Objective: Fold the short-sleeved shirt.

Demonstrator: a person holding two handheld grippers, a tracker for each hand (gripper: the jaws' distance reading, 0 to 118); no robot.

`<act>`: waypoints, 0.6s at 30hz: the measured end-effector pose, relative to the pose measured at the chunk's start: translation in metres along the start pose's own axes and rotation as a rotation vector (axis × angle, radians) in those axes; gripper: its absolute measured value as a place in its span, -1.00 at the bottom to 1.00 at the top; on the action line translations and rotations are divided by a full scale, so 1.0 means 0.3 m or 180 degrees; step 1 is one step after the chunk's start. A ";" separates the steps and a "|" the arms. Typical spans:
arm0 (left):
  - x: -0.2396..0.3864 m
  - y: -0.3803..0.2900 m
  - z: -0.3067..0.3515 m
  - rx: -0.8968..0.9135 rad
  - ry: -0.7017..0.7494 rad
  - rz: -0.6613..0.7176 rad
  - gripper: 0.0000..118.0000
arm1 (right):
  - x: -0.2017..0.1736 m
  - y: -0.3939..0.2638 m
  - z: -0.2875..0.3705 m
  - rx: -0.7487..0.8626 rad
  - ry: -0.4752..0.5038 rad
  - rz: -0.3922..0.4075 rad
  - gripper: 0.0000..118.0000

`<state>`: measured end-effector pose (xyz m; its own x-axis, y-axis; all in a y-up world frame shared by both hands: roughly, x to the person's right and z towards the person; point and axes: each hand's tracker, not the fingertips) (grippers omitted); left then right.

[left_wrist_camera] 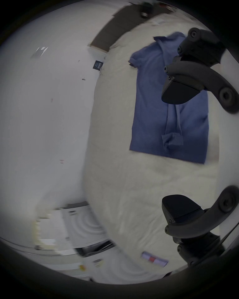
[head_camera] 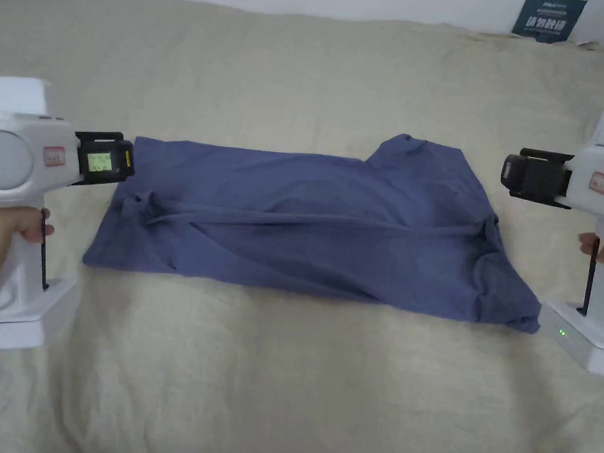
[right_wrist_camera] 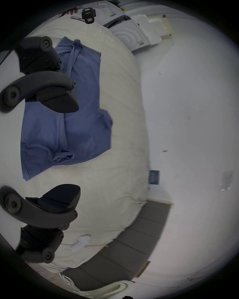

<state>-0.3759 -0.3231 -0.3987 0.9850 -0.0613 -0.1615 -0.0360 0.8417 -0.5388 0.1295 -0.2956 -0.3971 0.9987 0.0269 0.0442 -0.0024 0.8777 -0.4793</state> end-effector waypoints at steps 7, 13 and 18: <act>0.055 -0.162 0.215 0.0565 -0.0049 -0.0003 0.94 | -0.056 -0.186 0.248 0.0588 0.0150 0.0192 0.59; 0.108 -0.256 0.309 0.0860 -0.0181 -0.0057 -0.03 | -0.086 -0.318 0.345 0.0751 0.0110 -0.0050 0.56; 0.146 -0.308 0.343 0.0922 -0.0274 -0.0135 -0.70 | -0.111 -0.396 0.386 0.0783 0.0101 -0.0082 -0.12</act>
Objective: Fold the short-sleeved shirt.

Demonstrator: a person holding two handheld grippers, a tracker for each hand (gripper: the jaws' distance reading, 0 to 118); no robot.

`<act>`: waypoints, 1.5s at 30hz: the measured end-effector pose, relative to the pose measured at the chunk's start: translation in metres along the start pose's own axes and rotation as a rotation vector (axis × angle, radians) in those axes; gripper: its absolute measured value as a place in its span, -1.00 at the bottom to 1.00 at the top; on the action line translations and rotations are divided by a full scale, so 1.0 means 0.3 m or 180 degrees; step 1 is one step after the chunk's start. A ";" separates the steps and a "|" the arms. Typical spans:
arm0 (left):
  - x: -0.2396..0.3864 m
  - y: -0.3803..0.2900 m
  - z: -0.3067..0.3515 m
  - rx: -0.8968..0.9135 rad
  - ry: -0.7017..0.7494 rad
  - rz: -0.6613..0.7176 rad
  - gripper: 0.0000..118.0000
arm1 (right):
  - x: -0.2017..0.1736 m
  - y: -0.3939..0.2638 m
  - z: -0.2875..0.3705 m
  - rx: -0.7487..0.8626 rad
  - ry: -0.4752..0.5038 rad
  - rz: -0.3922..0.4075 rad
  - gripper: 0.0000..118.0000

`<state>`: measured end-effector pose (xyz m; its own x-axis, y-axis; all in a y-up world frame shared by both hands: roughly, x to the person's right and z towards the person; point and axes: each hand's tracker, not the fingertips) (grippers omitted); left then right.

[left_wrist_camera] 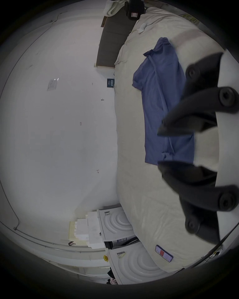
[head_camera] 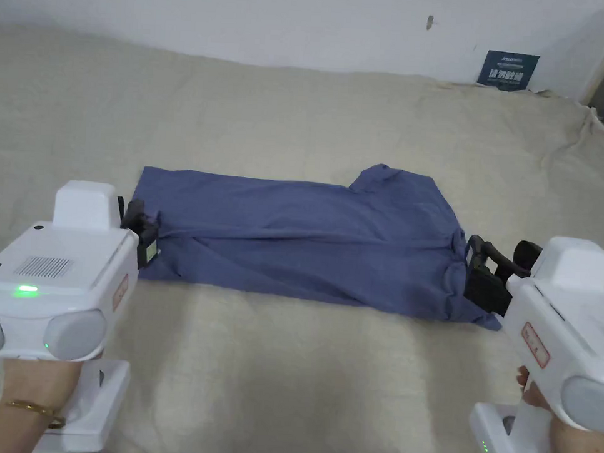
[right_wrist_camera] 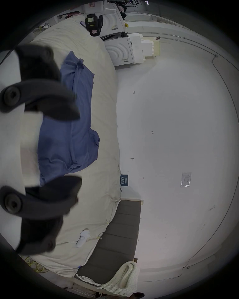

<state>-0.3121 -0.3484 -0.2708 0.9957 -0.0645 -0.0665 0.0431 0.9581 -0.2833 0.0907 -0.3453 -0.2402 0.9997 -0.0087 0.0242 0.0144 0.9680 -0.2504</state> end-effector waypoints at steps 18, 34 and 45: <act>0.028 -0.022 0.027 -0.0105 -0.0179 0.0155 -1.00 | -0.043 0.015 0.067 0.0112 0.0015 -0.0089 -1.00; -0.107 0.065 -0.326 -0.1178 -0.0328 0.0454 -1.00 | -0.031 0.025 -0.046 -0.0005 0.0025 -0.0115 -1.00; -0.189 0.069 -0.659 -0.2335 -0.0107 0.0546 0.58 | -0.034 0.013 -0.145 -0.0160 -0.0052 -0.0085 -1.00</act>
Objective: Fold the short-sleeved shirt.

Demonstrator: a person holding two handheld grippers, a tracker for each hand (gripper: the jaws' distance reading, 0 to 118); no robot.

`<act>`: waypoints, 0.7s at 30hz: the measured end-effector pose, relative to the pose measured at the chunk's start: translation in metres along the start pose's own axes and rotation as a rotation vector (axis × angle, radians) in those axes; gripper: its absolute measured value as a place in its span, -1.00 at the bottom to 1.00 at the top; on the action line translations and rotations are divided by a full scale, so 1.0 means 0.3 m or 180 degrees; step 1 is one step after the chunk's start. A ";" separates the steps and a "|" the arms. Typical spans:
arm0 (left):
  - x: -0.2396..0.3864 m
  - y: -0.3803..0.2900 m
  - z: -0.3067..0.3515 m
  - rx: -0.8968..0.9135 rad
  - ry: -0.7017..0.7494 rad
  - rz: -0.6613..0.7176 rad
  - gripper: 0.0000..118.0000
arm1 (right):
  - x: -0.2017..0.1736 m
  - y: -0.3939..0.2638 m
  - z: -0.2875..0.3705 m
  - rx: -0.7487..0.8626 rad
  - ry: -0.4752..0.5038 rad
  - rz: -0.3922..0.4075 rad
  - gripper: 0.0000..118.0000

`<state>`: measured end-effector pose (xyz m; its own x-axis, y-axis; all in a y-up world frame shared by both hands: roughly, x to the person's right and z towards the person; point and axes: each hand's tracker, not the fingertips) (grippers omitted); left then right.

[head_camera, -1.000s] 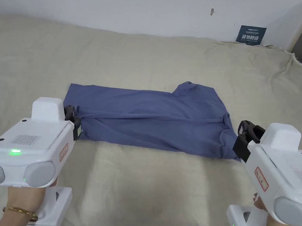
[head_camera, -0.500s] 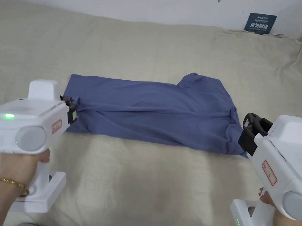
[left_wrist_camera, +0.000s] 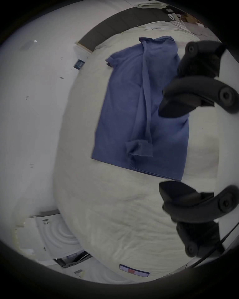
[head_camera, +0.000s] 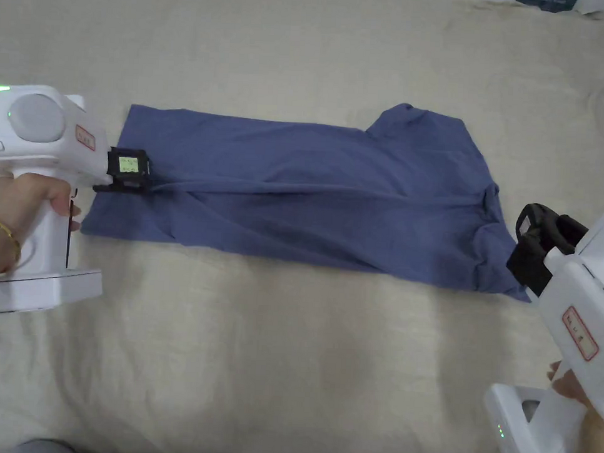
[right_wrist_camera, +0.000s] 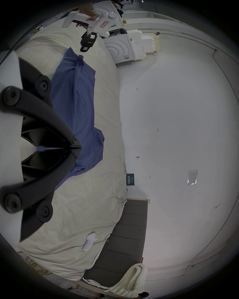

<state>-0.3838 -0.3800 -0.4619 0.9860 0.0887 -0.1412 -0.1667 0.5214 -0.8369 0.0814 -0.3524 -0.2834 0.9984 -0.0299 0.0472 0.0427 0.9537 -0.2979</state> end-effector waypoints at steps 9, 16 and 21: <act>-0.054 -0.002 -0.160 -0.0663 0.0253 -0.0061 0.55 | -0.009 -0.012 -0.047 -0.0064 -0.0017 0.0057 -1.00; -0.062 -0.053 -0.161 -0.0703 -0.0048 0.0079 -0.79 | -0.002 -0.018 -0.050 -0.0068 -0.0034 0.0069 -1.00; -0.023 -0.074 -0.111 -0.0617 0.0051 -0.0065 -0.97 | 0.007 -0.016 -0.039 -0.0080 -0.0033 0.0020 -1.00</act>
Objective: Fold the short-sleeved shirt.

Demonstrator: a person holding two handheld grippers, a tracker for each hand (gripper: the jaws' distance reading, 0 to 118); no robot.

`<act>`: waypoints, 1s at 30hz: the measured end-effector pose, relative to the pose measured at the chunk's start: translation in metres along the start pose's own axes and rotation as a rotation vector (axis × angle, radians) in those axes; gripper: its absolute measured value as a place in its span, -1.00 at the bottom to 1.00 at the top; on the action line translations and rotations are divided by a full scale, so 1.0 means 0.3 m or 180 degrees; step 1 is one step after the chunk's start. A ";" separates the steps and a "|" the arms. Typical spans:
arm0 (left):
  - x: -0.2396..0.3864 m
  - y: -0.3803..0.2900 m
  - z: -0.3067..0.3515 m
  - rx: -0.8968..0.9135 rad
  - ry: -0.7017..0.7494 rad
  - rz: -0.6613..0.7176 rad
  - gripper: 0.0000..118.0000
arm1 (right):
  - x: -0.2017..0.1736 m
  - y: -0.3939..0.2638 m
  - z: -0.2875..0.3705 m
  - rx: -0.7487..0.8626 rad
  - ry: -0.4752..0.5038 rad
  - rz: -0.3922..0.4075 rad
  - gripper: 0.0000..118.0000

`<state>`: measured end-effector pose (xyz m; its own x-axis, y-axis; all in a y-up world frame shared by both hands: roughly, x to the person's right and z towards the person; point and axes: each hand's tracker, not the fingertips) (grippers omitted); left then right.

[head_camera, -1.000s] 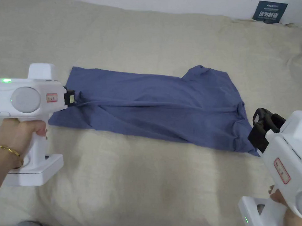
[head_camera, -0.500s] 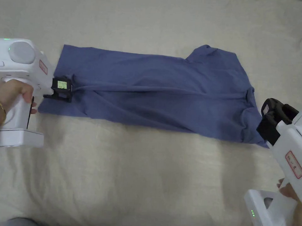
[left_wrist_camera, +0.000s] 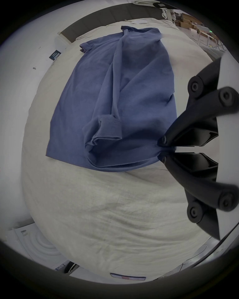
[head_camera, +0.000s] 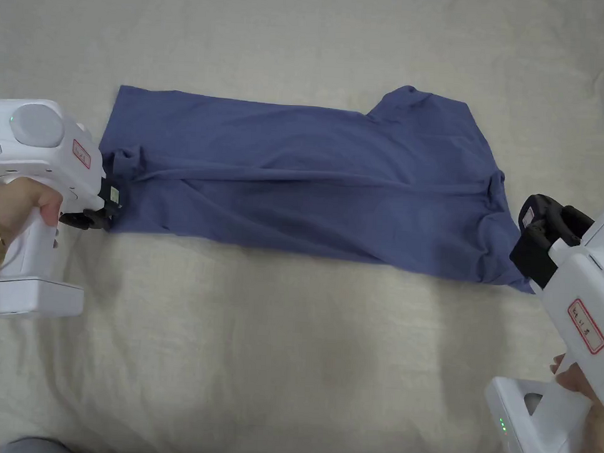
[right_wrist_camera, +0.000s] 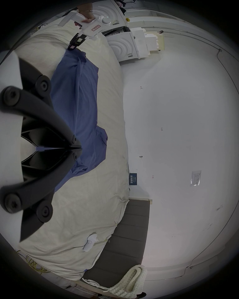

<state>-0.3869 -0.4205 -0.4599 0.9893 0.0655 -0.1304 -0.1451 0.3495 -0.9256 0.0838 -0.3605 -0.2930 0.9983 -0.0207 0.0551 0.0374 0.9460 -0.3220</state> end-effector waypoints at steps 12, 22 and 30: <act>-0.055 -0.097 0.210 0.0997 -0.0382 0.0529 -1.00 | 0.146 0.217 -0.142 -0.0667 0.0060 -0.0093 -1.00; -0.044 -0.123 0.194 0.0960 -0.0333 0.0596 -1.00 | 0.250 0.201 -0.504 -0.2491 0.0037 -0.0168 0.51; -0.039 -0.132 0.179 0.0906 -0.0263 0.0586 -1.00 | 0.280 0.007 -0.597 -0.2903 -0.0318 -0.0270 0.51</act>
<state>-0.3937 -0.3850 -0.4028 0.9432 0.2231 -0.2461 -0.3310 0.5706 -0.7515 0.1758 -0.4183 -0.4584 0.9836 -0.0101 0.1803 0.1739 0.3204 -0.9312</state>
